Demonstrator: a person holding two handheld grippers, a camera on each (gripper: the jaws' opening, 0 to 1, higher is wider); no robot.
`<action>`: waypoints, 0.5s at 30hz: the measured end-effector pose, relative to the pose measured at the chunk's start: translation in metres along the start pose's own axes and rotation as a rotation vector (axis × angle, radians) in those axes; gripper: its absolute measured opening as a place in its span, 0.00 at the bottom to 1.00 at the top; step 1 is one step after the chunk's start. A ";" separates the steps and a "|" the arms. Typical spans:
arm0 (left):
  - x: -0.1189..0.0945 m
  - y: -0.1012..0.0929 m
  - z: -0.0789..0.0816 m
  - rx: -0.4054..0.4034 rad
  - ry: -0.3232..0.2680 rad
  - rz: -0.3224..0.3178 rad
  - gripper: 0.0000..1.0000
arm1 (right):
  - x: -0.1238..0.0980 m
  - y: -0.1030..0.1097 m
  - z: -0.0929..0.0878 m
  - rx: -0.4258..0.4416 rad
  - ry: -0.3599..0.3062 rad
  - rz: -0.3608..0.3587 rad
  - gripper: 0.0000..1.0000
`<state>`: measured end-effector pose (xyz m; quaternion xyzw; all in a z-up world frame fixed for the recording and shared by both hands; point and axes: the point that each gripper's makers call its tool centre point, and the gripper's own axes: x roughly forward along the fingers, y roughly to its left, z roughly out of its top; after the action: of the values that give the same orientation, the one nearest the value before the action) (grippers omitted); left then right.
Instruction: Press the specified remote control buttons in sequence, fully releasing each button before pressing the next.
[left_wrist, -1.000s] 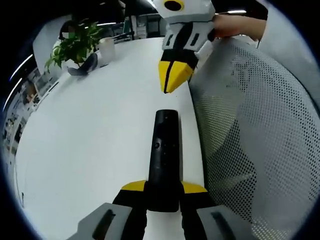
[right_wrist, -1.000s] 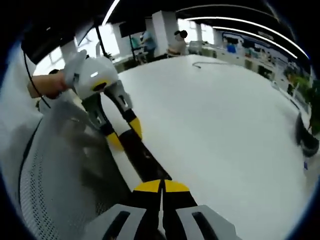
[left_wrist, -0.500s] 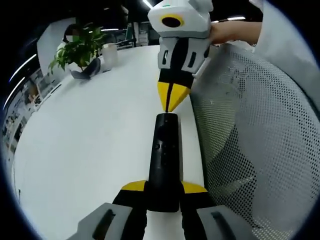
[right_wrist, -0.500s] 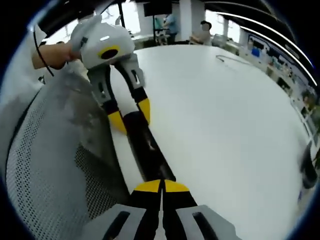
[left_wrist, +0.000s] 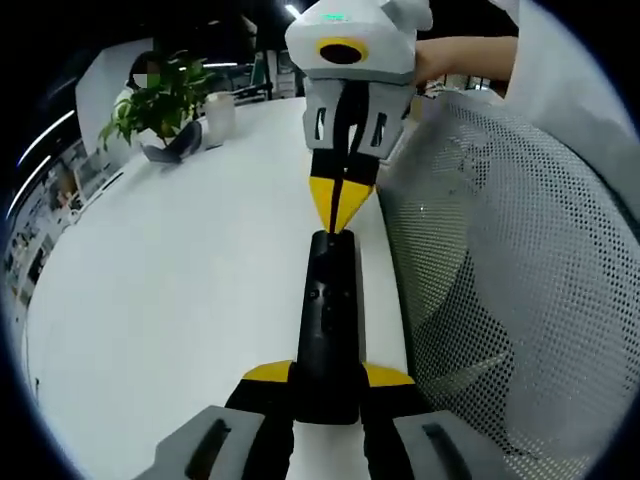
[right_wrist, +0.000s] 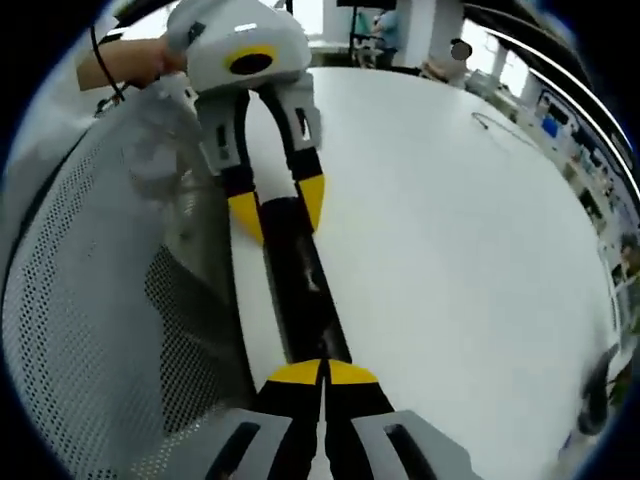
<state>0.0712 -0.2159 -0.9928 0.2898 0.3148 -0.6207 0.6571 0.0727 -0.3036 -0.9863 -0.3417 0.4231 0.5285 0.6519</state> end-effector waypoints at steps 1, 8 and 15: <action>0.000 0.000 0.000 -0.001 -0.001 0.000 0.24 | 0.000 0.000 0.001 -0.008 0.013 0.004 0.00; 0.000 0.000 0.000 0.005 0.009 -0.004 0.24 | 0.000 -0.003 0.002 0.112 -0.051 0.026 0.00; 0.001 -0.001 -0.001 0.012 0.020 -0.007 0.24 | -0.002 -0.002 0.002 0.168 -0.202 -0.025 0.00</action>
<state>0.0706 -0.2160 -0.9937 0.2990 0.3185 -0.6218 0.6500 0.0750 -0.3032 -0.9838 -0.2364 0.3938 0.5148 0.7239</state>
